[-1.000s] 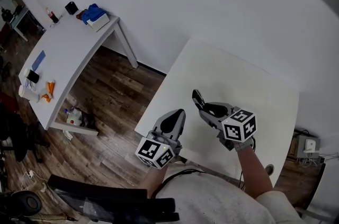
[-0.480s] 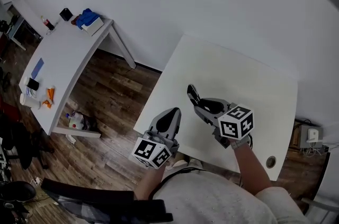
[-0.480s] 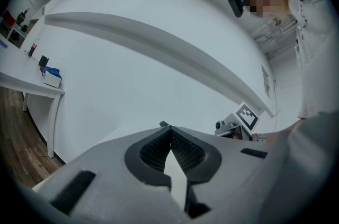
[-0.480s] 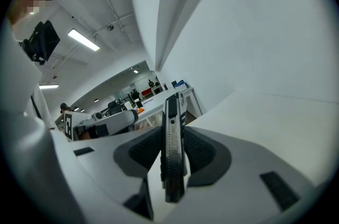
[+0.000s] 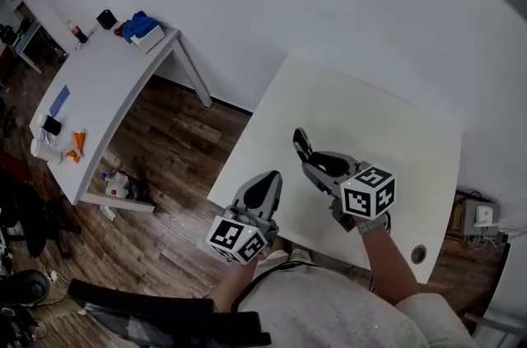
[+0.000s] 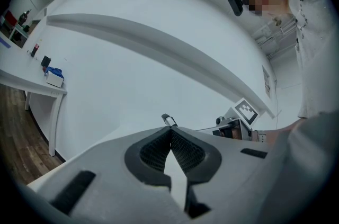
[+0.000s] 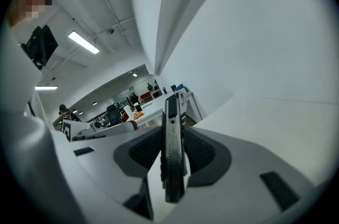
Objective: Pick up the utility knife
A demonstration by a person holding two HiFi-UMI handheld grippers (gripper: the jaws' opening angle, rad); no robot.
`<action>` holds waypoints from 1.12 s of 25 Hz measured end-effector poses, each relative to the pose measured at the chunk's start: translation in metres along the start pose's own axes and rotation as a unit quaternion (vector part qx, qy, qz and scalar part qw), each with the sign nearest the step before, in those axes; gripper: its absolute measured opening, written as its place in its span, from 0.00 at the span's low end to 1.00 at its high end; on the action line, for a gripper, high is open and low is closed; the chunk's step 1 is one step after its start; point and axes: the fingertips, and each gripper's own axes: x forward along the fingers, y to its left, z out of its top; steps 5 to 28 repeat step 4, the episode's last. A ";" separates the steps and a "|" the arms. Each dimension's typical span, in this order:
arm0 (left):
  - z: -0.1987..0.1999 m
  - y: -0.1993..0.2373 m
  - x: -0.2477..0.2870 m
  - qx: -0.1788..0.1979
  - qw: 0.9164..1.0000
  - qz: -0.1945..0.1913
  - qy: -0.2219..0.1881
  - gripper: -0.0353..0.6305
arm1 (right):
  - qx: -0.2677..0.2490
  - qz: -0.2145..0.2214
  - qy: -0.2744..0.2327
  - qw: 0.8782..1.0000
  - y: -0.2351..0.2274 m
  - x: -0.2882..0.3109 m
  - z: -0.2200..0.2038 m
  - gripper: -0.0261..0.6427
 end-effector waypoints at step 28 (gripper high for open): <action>-0.001 -0.002 0.003 -0.001 1.000 -0.005 -0.001 0.06 | -0.001 -0.006 -0.004 1.000 -0.002 -0.003 0.003 0.24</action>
